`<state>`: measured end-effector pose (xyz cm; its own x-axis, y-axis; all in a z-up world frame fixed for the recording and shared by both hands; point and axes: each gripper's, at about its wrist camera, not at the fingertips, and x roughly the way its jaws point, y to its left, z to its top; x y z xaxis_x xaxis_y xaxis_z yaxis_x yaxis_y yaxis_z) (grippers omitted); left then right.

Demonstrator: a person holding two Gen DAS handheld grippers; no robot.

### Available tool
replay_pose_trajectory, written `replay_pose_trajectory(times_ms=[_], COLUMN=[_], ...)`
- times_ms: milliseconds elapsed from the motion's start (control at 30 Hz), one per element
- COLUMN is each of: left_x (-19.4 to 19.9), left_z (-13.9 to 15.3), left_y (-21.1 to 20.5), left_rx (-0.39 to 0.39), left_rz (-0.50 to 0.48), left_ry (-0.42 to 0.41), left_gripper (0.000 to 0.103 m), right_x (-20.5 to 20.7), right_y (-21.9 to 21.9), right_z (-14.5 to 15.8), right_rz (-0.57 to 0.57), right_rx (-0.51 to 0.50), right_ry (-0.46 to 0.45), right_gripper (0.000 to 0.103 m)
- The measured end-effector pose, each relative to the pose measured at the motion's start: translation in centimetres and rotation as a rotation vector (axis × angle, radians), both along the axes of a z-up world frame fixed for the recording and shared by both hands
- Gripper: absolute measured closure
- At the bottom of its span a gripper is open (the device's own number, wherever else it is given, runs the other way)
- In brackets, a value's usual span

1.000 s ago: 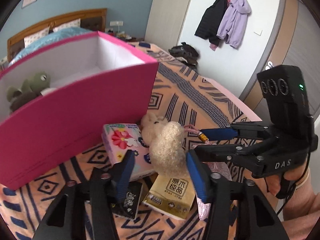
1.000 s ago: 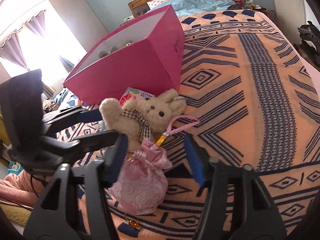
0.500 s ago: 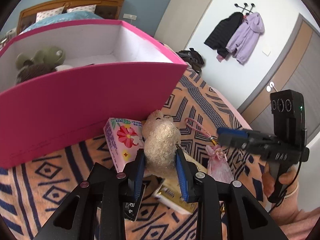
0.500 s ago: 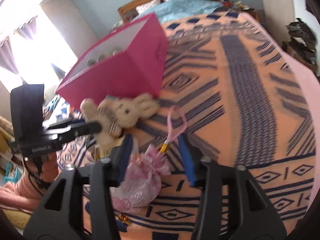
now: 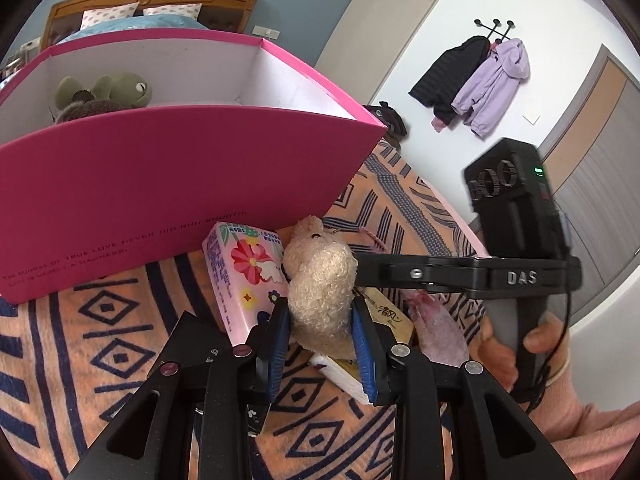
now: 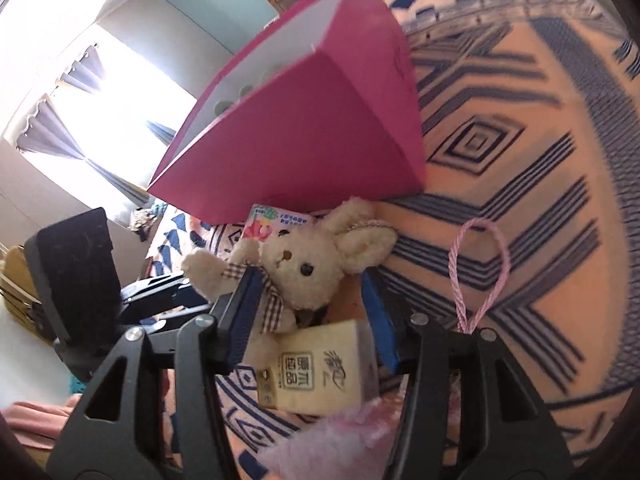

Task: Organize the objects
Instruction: 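Grasp the cream bunny plush and lift it toward the box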

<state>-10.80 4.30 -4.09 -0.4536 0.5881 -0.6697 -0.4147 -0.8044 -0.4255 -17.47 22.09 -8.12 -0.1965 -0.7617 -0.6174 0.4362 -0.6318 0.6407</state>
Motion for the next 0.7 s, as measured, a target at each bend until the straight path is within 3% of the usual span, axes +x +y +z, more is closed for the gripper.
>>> replay_pose_trajectory(times_ms=[133,167,233,433,500,700], left_x=[-0.1,-0.2,-0.1,0.6,1.1,2.3], left_z=[-0.2,-0.2,-0.1,0.9,1.5,3.2], left_y=[-0.1,-0.2,-0.1,0.1,0.0,0.1], left_rx=[0.007,0.006,0.001,-0.035,-0.038,-0.043], left_rz=[-0.005,-0.006,-0.011,-0.022,-0.028,-0.045], left_ry=[0.000,0.000,0.005,0.049,0.072,0.140], left_gripper=[0.073,0.073,0.073,0.068,0.063,0.064], right_x=[-0.6,-0.6,-0.4,1.4,2.2,3.7], right_y=[-0.1,0.0,0.1,0.0,0.0,-0.6], right_z=[-1.0,-0.9,-0.5,2.1,3.3,5.8], right_rz=[0.010,0.009,0.013,0.011,0.012,0.009], right_rx=[-0.068,-0.073,-0.077,-0.017,0.003,0.050], right_ry=[-0.054,-0.047,-0.026,0.119,0.175,0.286], right_gripper=[0.047,0.056,0.064,0.074,0.075,0.075])
